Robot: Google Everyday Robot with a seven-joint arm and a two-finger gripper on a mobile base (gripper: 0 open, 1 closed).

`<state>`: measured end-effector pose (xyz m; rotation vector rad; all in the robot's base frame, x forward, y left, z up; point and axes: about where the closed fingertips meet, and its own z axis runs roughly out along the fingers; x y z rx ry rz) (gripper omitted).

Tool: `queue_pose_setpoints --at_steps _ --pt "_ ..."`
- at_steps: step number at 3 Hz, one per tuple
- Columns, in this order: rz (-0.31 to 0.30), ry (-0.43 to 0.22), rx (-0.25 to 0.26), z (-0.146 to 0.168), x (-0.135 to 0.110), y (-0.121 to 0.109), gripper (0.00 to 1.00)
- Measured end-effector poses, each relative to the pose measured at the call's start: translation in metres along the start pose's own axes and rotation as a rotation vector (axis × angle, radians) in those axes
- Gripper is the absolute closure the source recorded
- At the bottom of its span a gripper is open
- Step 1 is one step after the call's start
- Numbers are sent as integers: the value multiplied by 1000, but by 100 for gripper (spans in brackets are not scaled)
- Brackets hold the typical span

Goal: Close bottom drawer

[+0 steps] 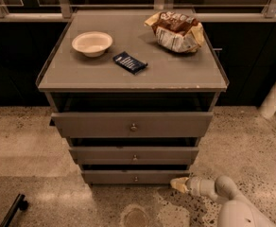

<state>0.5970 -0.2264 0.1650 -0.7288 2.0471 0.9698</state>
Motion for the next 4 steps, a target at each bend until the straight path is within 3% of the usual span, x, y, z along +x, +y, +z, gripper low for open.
queue_pose_setpoints --at_steps 1,2,3,4 --pt "0 13 -9 -6 0 3 35" --pt "-17 28 47 -36 -9 0 12" --pt "-21 39 114 -65 -17 11 0" --pt "-12 52 159 -78 -15 29 0"
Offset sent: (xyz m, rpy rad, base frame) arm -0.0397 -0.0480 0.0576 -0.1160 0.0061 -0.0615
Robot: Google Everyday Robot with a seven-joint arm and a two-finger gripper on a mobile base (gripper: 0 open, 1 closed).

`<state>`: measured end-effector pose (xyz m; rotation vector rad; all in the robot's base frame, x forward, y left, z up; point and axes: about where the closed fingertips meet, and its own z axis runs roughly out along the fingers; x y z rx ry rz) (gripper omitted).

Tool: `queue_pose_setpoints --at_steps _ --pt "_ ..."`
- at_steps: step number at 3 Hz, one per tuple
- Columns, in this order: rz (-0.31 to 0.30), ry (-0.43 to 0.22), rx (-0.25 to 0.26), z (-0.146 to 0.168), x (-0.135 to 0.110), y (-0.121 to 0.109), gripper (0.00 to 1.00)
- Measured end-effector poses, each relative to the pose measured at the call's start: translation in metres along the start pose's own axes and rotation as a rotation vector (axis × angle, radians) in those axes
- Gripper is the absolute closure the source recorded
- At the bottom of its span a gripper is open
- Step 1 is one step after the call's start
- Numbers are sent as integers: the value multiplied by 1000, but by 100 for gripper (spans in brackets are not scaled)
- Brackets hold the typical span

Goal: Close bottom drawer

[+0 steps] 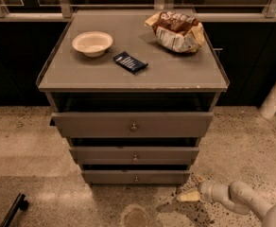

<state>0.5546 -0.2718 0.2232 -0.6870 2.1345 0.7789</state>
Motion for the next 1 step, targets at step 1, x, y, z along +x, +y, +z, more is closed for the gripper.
queue_pose_setpoints --at_steps 1 --pt "0 0 0 0 0 0 0"
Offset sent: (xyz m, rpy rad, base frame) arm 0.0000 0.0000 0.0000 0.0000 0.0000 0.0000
